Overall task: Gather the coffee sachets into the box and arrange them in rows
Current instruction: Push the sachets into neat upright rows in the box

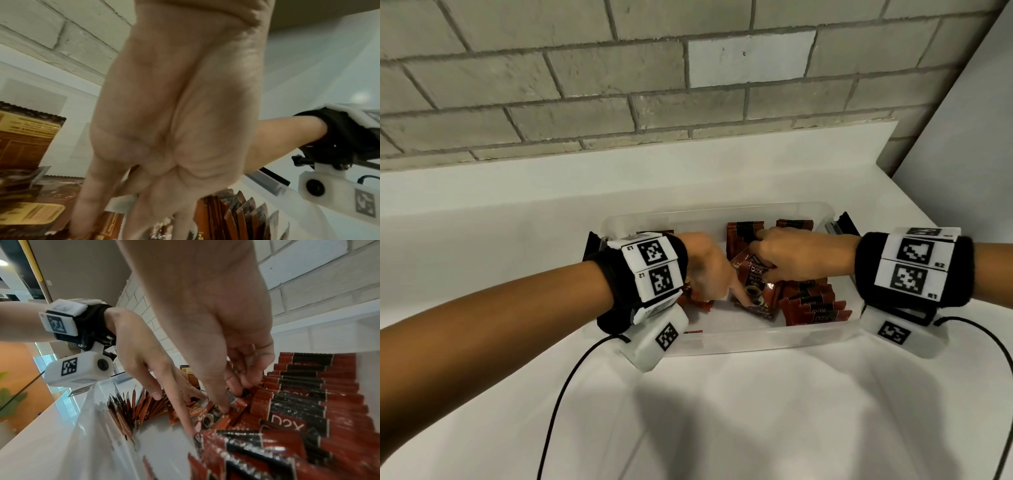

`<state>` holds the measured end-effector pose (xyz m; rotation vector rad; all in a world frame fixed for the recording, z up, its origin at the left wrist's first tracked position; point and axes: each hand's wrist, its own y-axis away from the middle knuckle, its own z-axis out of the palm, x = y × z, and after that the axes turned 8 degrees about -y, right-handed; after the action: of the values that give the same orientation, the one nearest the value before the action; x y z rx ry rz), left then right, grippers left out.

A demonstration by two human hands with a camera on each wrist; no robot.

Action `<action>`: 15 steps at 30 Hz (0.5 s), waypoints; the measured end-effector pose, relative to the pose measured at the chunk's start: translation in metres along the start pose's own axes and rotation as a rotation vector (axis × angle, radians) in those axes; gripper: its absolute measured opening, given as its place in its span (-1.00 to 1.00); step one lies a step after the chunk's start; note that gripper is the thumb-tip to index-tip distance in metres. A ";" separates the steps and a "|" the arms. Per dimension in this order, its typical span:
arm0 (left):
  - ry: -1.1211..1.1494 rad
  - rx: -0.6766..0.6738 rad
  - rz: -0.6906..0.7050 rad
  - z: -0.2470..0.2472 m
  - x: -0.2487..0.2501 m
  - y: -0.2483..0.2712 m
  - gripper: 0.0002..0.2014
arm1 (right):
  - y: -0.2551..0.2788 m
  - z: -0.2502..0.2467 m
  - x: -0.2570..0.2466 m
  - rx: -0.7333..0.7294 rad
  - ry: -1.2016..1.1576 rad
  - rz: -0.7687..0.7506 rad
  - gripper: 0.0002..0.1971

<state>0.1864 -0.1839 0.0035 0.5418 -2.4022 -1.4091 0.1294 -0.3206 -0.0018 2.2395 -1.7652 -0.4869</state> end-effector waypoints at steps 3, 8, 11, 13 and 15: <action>0.004 -0.003 -0.004 -0.002 0.002 0.005 -0.30 | 0.001 -0.001 0.000 0.023 0.026 0.002 -0.60; 0.030 0.011 0.045 -0.002 0.007 0.012 -0.30 | 0.002 0.001 0.000 0.099 0.069 0.030 -0.38; 0.070 -0.018 0.065 0.002 0.009 0.012 -0.23 | 0.001 0.002 0.001 0.098 0.083 0.042 -0.36; 0.064 -0.012 0.065 0.003 0.011 0.012 -0.18 | 0.000 0.002 0.001 0.087 0.093 0.040 -0.40; 0.044 -0.024 0.057 0.003 0.014 0.013 -0.16 | -0.001 0.002 0.003 0.083 0.093 0.033 -0.40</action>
<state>0.1703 -0.1820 0.0145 0.4891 -2.3441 -1.3865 0.1296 -0.3228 -0.0044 2.2455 -1.8031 -0.3030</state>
